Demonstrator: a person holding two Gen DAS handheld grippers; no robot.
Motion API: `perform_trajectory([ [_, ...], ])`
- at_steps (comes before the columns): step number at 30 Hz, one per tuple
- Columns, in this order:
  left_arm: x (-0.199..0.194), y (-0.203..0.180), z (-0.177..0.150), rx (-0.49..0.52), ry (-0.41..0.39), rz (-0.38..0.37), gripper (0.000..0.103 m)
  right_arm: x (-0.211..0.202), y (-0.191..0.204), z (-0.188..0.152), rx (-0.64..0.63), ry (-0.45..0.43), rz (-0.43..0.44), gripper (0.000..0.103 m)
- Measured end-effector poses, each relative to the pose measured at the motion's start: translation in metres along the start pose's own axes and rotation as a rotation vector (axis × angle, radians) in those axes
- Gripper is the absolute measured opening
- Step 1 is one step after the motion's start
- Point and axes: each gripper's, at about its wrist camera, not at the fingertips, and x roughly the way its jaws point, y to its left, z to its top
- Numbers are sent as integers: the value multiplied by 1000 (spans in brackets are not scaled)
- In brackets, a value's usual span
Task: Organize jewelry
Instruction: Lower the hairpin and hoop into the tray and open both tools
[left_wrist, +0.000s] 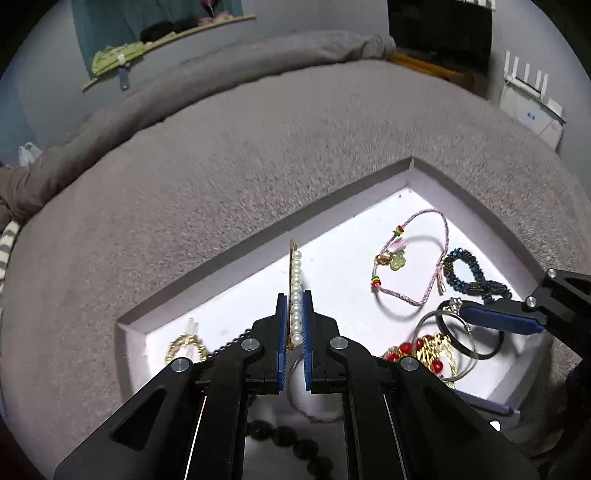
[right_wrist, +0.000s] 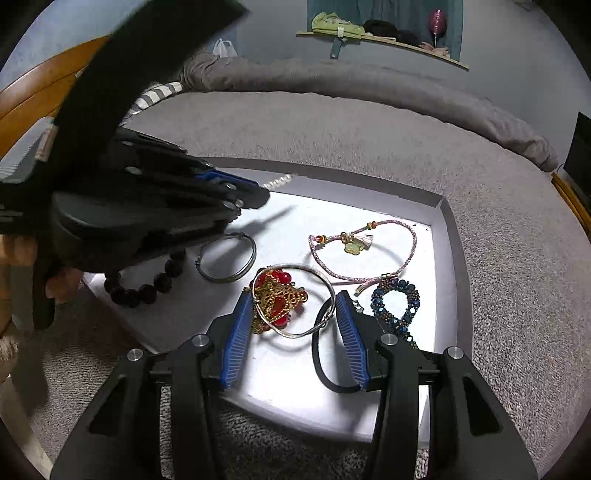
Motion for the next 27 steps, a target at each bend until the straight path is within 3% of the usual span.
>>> perform_trajectory([
  [10, 11, -7, -3, 30, 58, -11, 11, 4, -2, 3, 15, 13, 13, 47],
  [14, 8, -2, -2, 16, 30, -8, 33, 2, -3, 5, 15, 7, 16, 47],
  [19, -9, 1, -5, -13, -26, 3, 38, -2, -6, 3, 21, -10, 15, 48],
  [23, -28, 6, -11, -61, -80, 11, 70, -11, -9, 2, 34, -34, 10, 63],
  [27, -51, 10, -19, -112, -131, 34, 82, -24, -9, -2, 31, -62, -12, 69],
])
